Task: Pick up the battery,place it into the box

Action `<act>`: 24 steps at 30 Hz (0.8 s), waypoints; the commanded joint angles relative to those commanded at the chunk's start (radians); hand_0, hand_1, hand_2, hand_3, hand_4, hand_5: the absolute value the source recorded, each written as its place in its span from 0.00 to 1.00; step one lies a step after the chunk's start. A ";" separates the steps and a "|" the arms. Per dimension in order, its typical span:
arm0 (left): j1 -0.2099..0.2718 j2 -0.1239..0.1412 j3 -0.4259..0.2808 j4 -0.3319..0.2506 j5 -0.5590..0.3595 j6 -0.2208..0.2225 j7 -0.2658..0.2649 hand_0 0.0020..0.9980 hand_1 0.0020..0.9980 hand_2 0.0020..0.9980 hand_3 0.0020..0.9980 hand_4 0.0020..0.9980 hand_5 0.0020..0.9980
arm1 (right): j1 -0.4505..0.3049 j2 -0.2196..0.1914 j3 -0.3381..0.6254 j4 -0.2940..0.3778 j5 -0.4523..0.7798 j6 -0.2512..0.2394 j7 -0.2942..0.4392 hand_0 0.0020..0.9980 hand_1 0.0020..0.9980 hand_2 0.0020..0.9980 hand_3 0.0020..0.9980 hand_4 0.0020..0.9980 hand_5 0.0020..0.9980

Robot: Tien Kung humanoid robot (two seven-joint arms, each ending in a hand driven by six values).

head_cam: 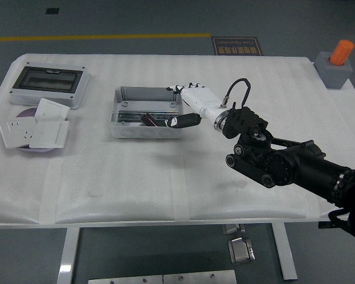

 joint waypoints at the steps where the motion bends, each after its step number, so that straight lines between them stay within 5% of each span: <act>1: 0.001 0.000 0.001 0.000 -0.002 0.000 0.000 0.59 0.61 0.49 0.62 0.44 0.53 | -0.004 -0.011 0.007 0.011 0.001 -0.002 0.000 1.00 0.91 0.87 0.94 0.99 0.69; 14: 0.035 -0.011 0.000 0.012 -0.030 0.009 -0.001 0.59 0.61 0.48 0.61 0.44 0.53 | -0.135 -0.216 0.225 0.202 -0.064 -0.012 -0.004 0.99 0.87 0.83 0.90 0.99 0.71; 24: 0.056 -0.011 0.025 0.015 -0.069 0.020 -0.010 0.59 0.61 0.48 0.61 0.44 0.53 | -0.275 -0.300 0.438 0.311 -0.129 -0.015 0.002 0.97 0.85 0.81 0.89 0.98 0.70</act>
